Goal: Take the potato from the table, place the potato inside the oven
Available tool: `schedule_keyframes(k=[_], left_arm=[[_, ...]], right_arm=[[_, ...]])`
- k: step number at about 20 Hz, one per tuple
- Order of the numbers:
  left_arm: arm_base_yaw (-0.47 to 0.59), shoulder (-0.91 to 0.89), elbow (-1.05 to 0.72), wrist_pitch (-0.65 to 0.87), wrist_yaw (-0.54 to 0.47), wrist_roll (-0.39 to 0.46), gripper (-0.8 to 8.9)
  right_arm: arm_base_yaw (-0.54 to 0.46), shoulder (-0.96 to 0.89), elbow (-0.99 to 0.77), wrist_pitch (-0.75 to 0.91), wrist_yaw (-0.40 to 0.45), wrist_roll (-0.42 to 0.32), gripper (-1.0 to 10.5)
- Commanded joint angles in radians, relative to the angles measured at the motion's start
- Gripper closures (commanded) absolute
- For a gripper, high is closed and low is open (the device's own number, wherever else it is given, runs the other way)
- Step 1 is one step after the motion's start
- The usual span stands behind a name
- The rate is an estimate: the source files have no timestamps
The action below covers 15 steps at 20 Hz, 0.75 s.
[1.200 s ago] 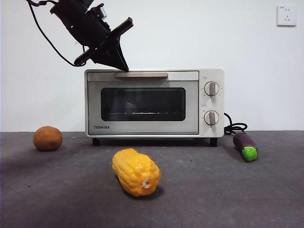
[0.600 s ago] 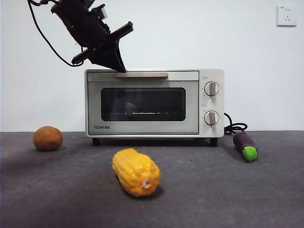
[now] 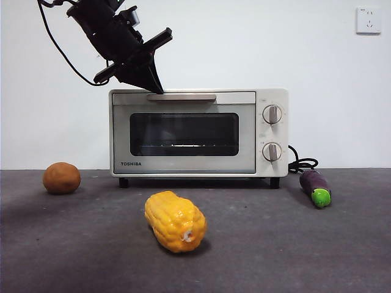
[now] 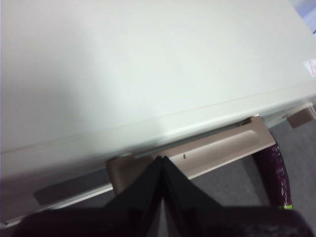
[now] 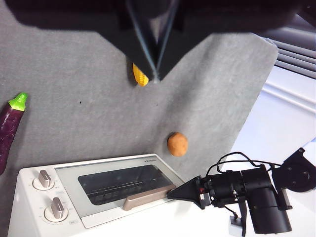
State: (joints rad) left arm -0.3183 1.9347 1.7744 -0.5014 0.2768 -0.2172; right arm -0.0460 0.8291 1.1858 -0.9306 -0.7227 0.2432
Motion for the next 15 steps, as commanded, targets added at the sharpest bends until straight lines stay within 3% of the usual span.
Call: schedule_keyframes(k=[1,11,15], left_arm=[[-0.004,0.034,-0.022,-0.093,-0.008,0.054,8.19],[-0.032,0.034,-0.022,-0.222,-0.023,0.148,8.19],[-0.064,0.034,-0.022,-0.288,-0.118,0.201,8.20]], right_arm=[[0.000,-0.001,0.007,0.002,-0.004,-0.008,9.5],[0.000,-0.002,0.007,-0.003,-0.004,-0.009,9.5],[0.000,-0.002,0.007,-0.014,-0.004,-0.011,9.5]])
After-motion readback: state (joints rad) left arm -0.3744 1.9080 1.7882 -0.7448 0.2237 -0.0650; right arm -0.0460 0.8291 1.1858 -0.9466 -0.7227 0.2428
